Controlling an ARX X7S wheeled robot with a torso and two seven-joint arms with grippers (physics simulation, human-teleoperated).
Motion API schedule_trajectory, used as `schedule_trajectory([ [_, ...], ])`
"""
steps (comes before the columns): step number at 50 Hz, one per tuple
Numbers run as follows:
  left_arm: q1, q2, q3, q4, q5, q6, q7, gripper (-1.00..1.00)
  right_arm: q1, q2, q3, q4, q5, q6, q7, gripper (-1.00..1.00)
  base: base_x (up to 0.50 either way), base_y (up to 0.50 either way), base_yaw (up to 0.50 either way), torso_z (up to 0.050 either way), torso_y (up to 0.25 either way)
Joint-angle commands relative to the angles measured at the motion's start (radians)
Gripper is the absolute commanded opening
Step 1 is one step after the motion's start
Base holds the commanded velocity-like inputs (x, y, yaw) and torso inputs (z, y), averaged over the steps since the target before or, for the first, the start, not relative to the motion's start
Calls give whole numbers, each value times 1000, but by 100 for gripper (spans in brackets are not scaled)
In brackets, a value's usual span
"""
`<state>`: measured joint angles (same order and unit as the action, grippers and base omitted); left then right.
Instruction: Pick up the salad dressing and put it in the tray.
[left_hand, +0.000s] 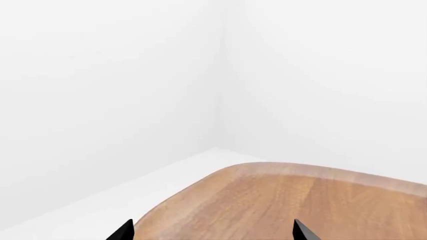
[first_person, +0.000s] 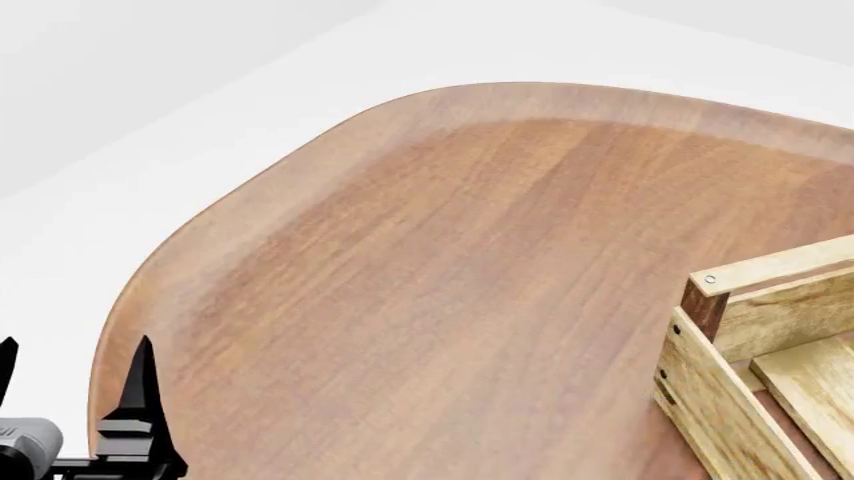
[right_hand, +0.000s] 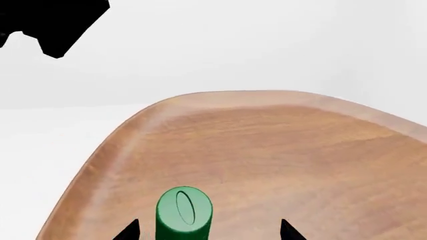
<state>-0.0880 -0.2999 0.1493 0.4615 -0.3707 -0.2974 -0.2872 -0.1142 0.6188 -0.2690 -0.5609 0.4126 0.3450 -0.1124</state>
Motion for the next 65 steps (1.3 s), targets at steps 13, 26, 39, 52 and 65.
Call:
schedule_trajectory([
  [13,2,-6,9,-4,-2,8,-8,100,64,-61,-97,137,-62,-22,-40,100,0,0,0,0,0],
  [26,0,-10,11,-7,-6,11,-11,100,126,-112,-149,245,-76,-29,-76,100,0,0,0,0,0],
  [39,0,-15,12,-9,-11,13,-14,100,189,-150,-219,299,-83,-29,-141,100,0,0,0,0,0],
  [52,0,-17,16,-14,-12,19,-16,100,209,-177,-215,391,-104,-65,-126,100,0,0,0,0,0],
  [65,-1,-20,20,-15,-14,20,-20,100,216,-190,-197,421,-95,-71,-106,-100,0,0,0,0,0],
])
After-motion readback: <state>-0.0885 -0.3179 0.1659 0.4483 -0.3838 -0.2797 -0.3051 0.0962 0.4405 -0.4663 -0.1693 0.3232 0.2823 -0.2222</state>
